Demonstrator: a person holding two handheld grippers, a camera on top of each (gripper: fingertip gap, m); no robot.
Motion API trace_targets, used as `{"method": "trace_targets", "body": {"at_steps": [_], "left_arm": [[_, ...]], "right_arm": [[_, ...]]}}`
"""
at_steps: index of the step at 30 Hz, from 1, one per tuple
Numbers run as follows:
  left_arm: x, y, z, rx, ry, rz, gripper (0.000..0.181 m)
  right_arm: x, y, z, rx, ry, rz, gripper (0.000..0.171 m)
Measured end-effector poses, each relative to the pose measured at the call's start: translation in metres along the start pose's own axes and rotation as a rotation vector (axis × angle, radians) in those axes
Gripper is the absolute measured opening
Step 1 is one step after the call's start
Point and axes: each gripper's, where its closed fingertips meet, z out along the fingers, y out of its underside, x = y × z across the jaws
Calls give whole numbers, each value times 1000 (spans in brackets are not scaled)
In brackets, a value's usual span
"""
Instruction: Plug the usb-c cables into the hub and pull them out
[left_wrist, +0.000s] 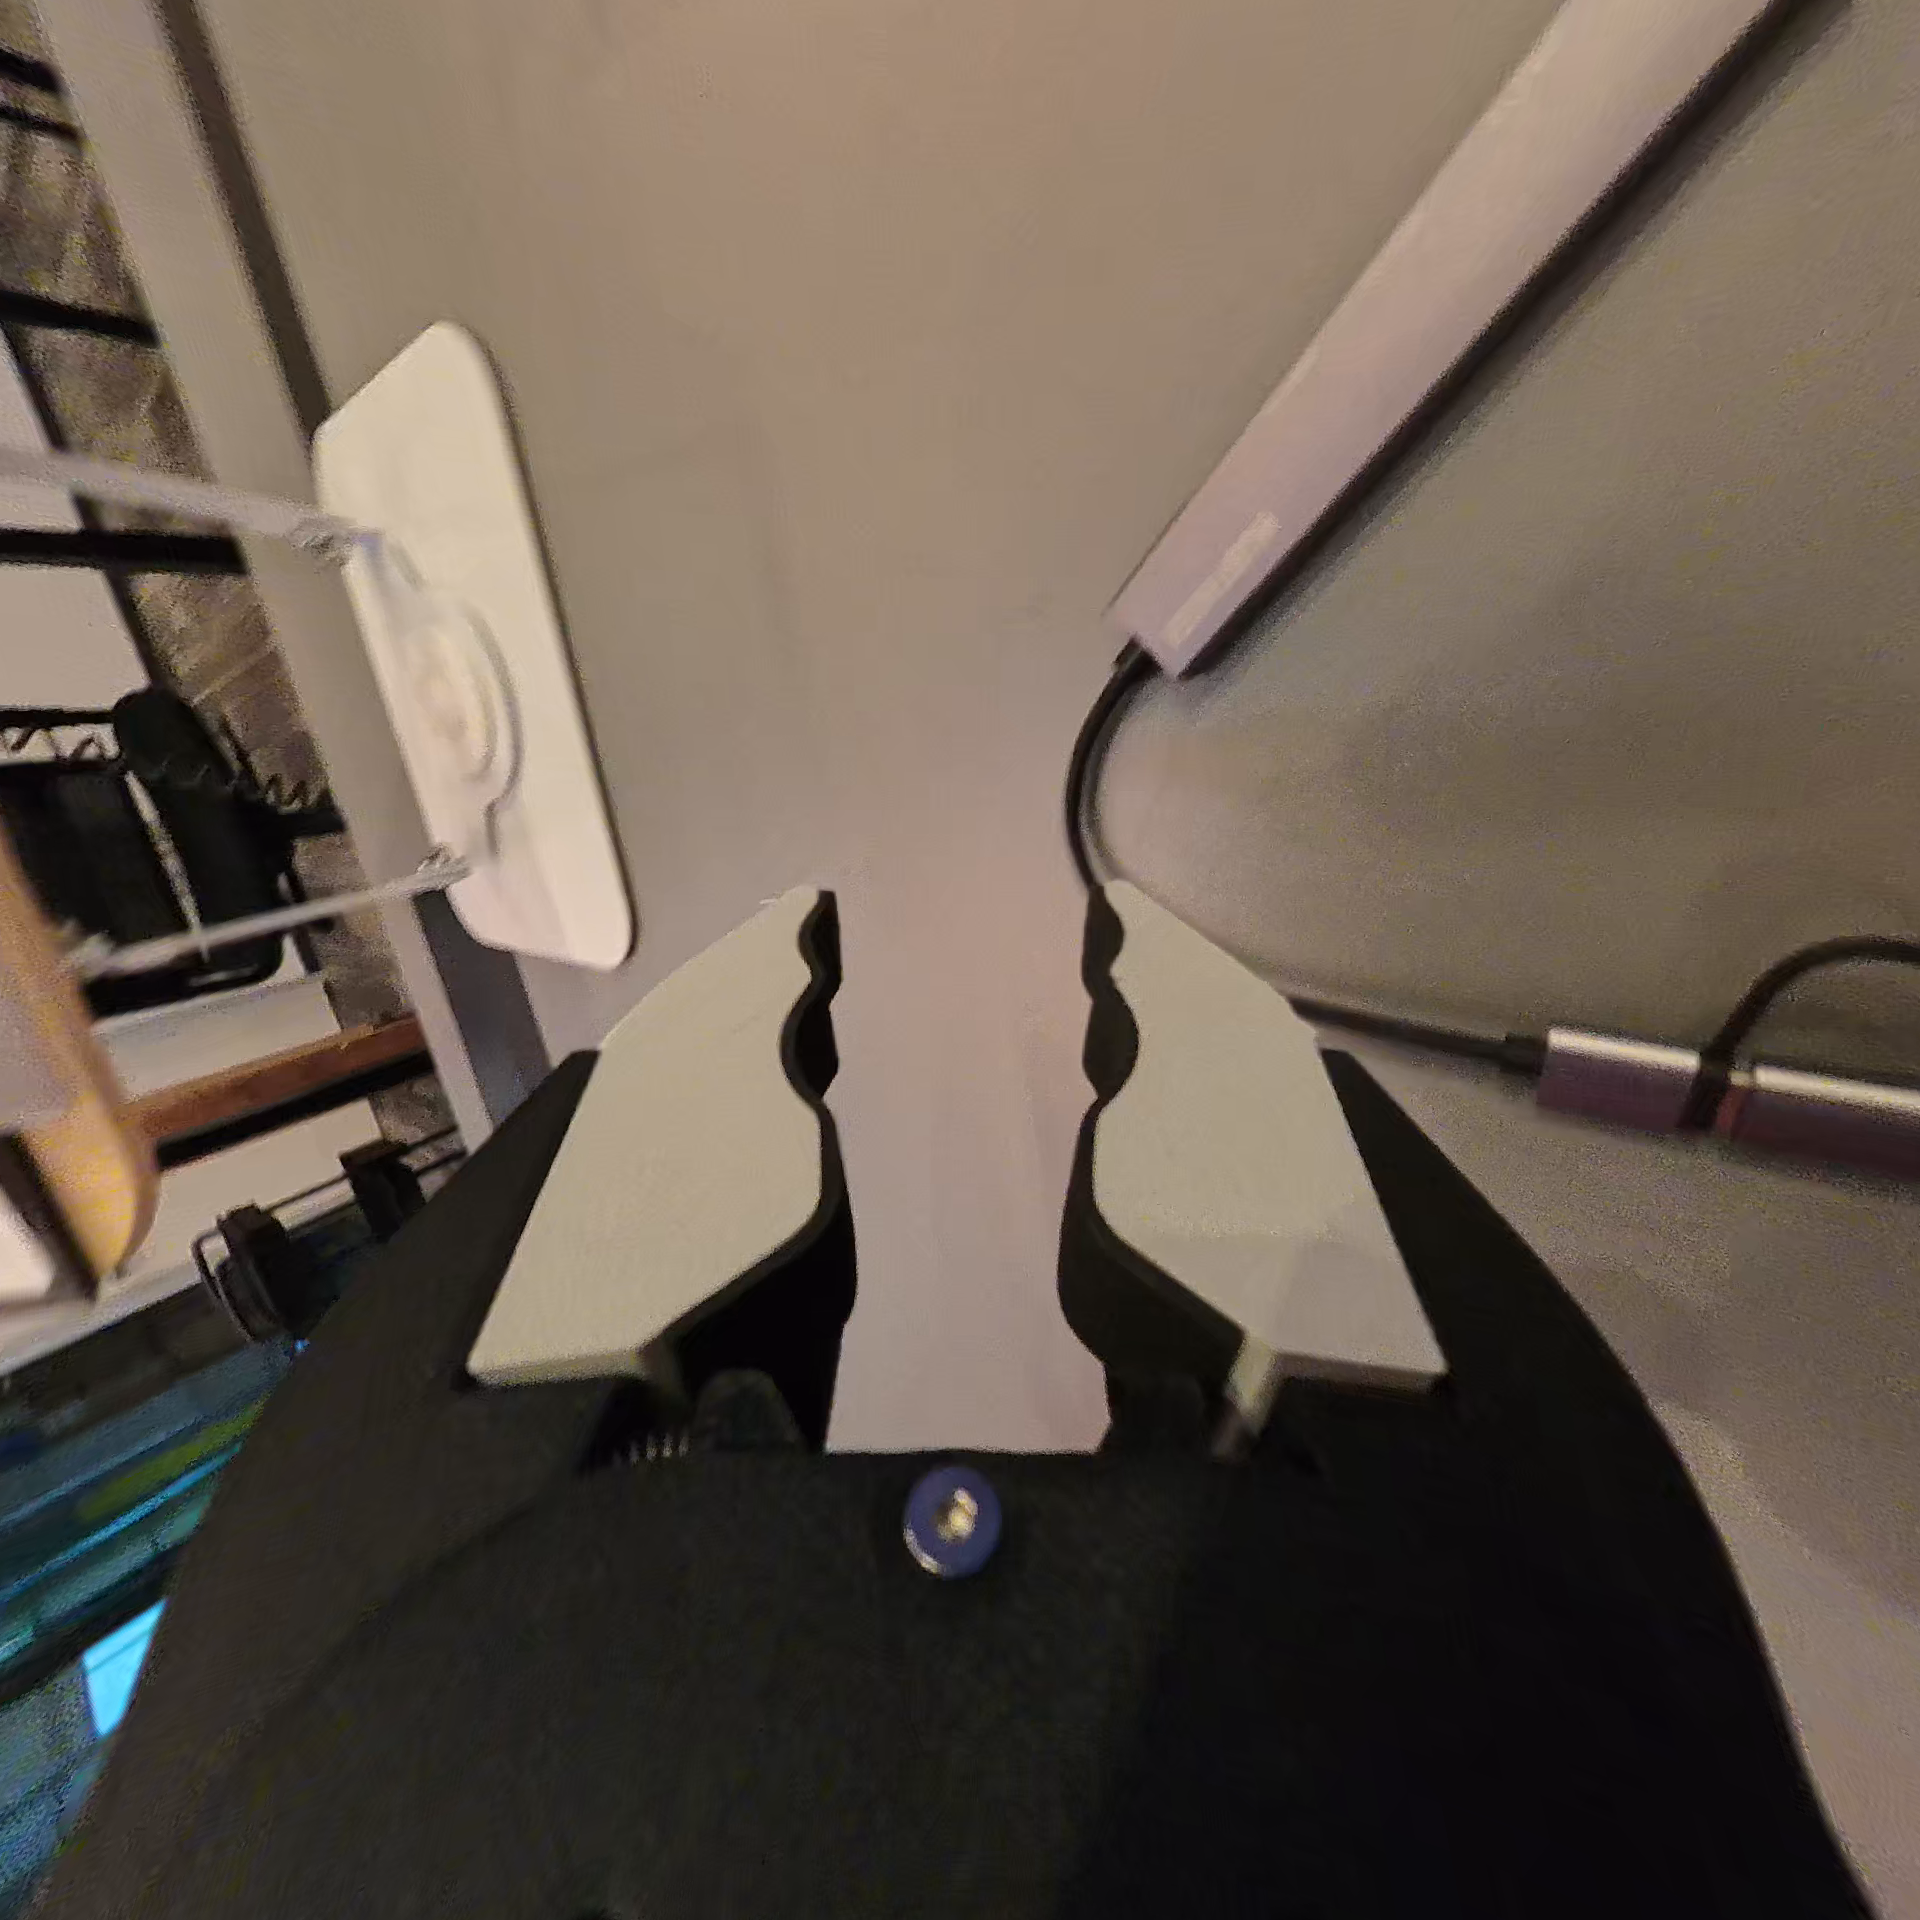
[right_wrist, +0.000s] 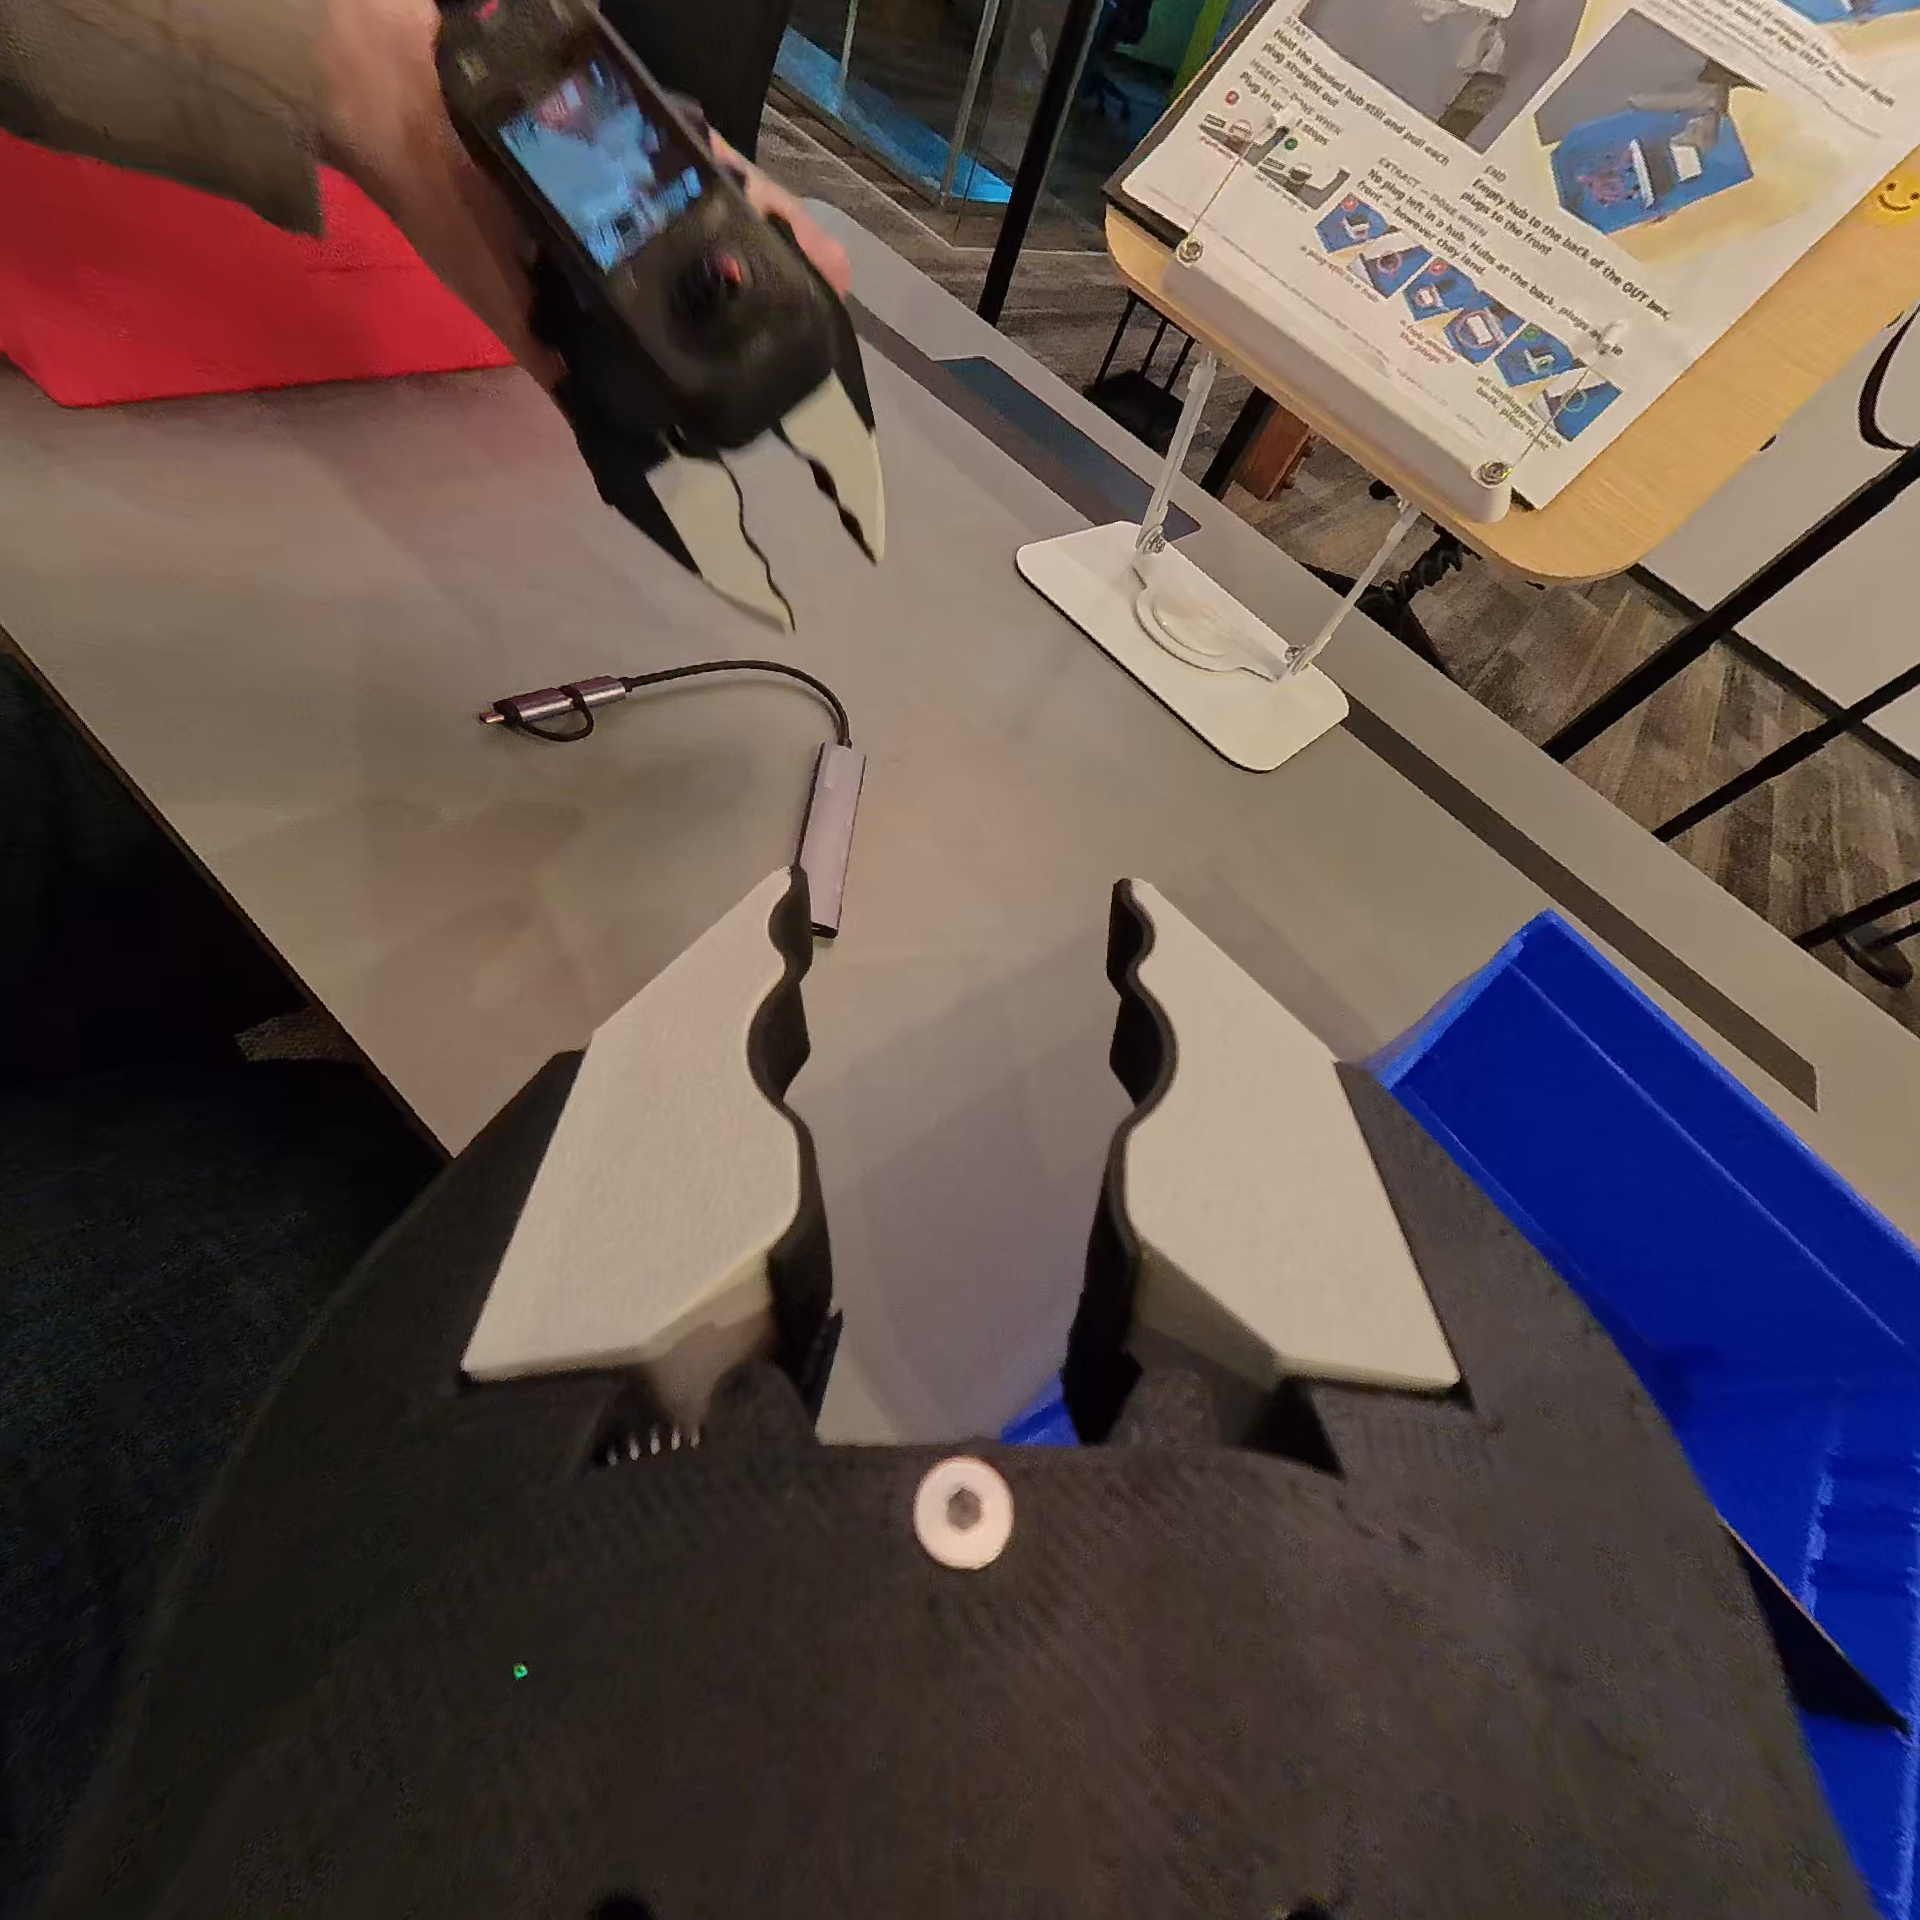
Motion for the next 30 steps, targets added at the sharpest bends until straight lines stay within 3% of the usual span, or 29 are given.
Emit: {"method": "trace_targets", "body": {"at_steps": [4, 9, 13, 17, 23, 30], "left_arm": [[-28, 34, -54, -9, -144, -110, 43], [-37, 120, -136, -120, -278, -263, 37], [-8, 210, -193, -309, -269, -404, 28], [33, 271, -220, -398, -231, -570, 27], [99, 286, -210, -350, -96, -754, 33], [83, 267, -190, -244, -178, -810, 27]], "right_arm": [[-2, 0, 1, 3, -8, 1, 56], [-10, -2, 10, 0, -35, -10, 55], [-19, -9, 18, 10, -60, -21, 55], [-30, -16, 25, 14, -85, -31, 55], [-41, -21, 28, 6, -107, -45, 55], [-45, -20, 28, -2, -121, -47, 54]]}}
